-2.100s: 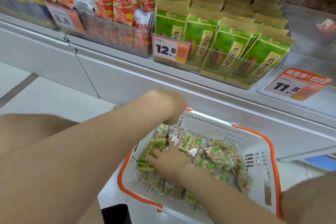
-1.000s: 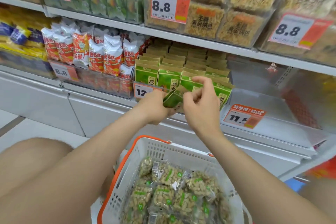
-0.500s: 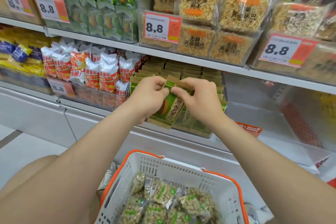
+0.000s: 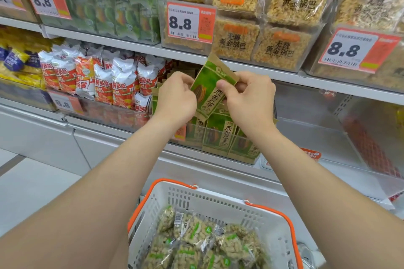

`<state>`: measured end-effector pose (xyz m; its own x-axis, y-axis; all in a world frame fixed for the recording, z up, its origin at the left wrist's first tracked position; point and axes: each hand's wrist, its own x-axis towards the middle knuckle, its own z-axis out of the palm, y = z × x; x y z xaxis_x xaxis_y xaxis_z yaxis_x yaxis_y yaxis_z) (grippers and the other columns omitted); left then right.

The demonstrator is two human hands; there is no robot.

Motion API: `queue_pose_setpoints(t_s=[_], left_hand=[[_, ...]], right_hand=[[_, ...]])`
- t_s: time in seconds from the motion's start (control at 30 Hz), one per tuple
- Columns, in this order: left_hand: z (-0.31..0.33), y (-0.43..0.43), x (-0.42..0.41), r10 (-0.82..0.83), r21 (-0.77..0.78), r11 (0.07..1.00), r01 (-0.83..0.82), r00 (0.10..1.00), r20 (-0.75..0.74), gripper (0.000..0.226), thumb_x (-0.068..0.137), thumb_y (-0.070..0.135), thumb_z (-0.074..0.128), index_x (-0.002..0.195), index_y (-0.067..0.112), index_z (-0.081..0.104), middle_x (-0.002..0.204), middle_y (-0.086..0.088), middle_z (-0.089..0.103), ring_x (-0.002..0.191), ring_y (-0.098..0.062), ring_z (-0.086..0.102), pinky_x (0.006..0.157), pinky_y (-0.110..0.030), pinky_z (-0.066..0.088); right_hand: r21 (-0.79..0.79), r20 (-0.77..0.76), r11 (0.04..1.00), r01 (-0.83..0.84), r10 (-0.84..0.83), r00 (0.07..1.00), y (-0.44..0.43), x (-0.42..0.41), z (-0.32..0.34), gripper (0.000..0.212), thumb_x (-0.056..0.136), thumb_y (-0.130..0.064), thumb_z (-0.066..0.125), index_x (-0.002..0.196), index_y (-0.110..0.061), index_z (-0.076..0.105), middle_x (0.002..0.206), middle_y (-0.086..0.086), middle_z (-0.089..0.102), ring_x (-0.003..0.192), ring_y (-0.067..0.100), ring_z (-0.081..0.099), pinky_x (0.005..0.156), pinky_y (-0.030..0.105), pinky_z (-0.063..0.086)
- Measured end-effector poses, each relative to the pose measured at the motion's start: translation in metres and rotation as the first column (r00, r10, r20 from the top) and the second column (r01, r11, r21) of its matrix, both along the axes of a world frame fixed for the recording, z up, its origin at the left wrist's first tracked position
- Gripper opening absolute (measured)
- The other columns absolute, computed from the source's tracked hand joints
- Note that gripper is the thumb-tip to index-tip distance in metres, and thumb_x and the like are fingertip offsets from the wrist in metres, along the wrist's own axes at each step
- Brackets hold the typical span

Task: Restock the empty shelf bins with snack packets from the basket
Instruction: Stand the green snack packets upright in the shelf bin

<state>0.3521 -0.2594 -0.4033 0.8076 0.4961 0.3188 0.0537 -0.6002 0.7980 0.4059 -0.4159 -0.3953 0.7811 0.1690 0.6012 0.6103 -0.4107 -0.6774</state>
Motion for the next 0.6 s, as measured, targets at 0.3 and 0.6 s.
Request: queue_pose_setpoints(t_s=[0.3, 0.6], left_hand=[[-0.014, 0.028, -0.001, 0.16, 0.523, 0.851, -0.041, 0.97, -0.184, 0.052, 0.088, 0.001, 0.068, 0.127, 0.036, 0.065, 0.13, 0.0, 0.048, 0.123, -0.031, 0.037, 0.092, -0.043, 0.026], [-0.021, 0.044, 0.011, 0.008, 0.478, 0.878, 0.032, 0.997, -0.082, 0.032, 0.1, 0.003, 0.058, 0.121, 0.022, 0.073, 0.121, -0.009, 0.062, 0.116, -0.036, 0.056, 0.09, -0.047, 0.048]], right_hand=[[-0.335, 0.18, 0.942, -0.016, 0.081, 0.98, 0.01, -0.006, -0.009, 0.01, 0.1, -0.035, 0.069, 0.102, -0.025, 0.072, 0.077, -0.008, 0.071, 0.072, 0.018, 0.062, 0.063, 0.035, 0.051], [-0.625, 0.25, 0.765, 0.156, 0.007, 0.968, 0.029, 0.006, -0.014, 0.024, 0.1, -0.041, 0.066, 0.119, -0.03, 0.075, 0.103, -0.004, 0.059, 0.111, 0.026, 0.045, 0.092, 0.043, 0.032]])
